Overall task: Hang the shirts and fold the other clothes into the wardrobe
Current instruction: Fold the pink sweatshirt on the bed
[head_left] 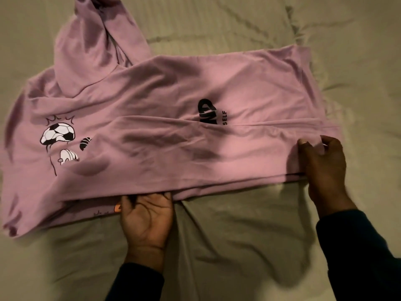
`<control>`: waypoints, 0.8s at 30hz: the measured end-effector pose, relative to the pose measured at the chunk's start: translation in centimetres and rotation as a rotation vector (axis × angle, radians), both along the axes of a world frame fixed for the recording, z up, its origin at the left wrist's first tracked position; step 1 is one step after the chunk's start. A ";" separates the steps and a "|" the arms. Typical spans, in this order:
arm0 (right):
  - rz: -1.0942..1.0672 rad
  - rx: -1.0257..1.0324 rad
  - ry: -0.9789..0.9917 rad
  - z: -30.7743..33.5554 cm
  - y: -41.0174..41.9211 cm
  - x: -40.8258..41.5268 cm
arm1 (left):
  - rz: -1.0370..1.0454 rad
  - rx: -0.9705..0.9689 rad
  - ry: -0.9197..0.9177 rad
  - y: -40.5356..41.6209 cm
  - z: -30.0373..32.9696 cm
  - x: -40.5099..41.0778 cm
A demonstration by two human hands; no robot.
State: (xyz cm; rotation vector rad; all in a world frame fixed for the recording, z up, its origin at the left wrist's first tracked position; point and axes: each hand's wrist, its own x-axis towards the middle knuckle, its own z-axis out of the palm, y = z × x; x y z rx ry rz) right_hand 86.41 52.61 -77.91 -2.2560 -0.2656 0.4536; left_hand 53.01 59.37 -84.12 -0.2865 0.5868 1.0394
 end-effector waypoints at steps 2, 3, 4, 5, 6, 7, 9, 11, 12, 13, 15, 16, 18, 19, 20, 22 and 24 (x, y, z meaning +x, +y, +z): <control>0.032 -0.046 -0.054 -0.4 0.0 -0.8 | -0.014 -0.012 0.059 -1.1 1.2 1.7; 0.048 -0.060 -0.073 -0.6 -0.2 -1.1 | -0.001 -0.059 0.092 -1.6 2.5 2.7; 0.051 -0.061 -0.074 -0.7 -0.3 -1.1 | 0.035 -0.107 0.101 -2.0 3.4 3.5; 0.043 -0.060 -0.069 -0.7 -0.4 -1.3 | 0.057 -0.164 0.143 -2.4 4.1 4.2; 0.032 -0.071 -0.082 -0.7 -0.5 -1.3 | 0.048 -0.218 0.207 -2.8 4.8 5.2; 0.024 -0.101 -0.135 -0.6 -0.7 -1.4 | -0.006 -0.270 0.279 -3.1 5.5 6.1; 0.044 -0.193 -0.418 -0.2 -0.9 -2.0 | -0.323 -0.333 0.457 -4.1 7.4 7.9; 0.122 -0.173 -0.657 0.0 -1.0 -3.2 | -0.583 -0.206 0.753 -4.6 9.0 9.1; 0.199 -0.116 -0.670 0.0 -0.7 -4.1 | -0.592 -0.047 0.923 -4.2 9.7 9.6; 0.302 -0.048 -0.642 -0.2 -0.1 -5.4 | -0.544 0.185 1.078 -3.5 10.0 10.0; 0.531 0.053 -0.558 -0.6 1.7 -8.5 | -0.532 0.787 1.411 -1.1 9.5 10.5; 0.645 0.052 -0.521 -0.9 2.7 -10.0 | -0.581 1.071 1.581 0.3 8.2 10.7; 0.842 -0.024 -0.464 -1.9 4.3 -12.6 | -0.761 1.369 1.840 3.1 5.2 10.6; 0.913 -0.072 -0.453 -2.6 4.7 -13.1 | -0.849 1.432 1.935 4.2 3.9 10.1; 0.976 -0.125 -0.468 -3.3 4.8 -13.1 | -0.911 1.492 2.030 4.8 2.9 9.3; 1.055 -0.235 -0.553 -4.3 4.0 -11.1 | -0.924 1.610 2.190 5.2 1.6 7.4; 0.960 -0.314 -0.648 -4.8 2.6 -7.7 | -0.850 1.608 2.241 5.4 1.4 6.3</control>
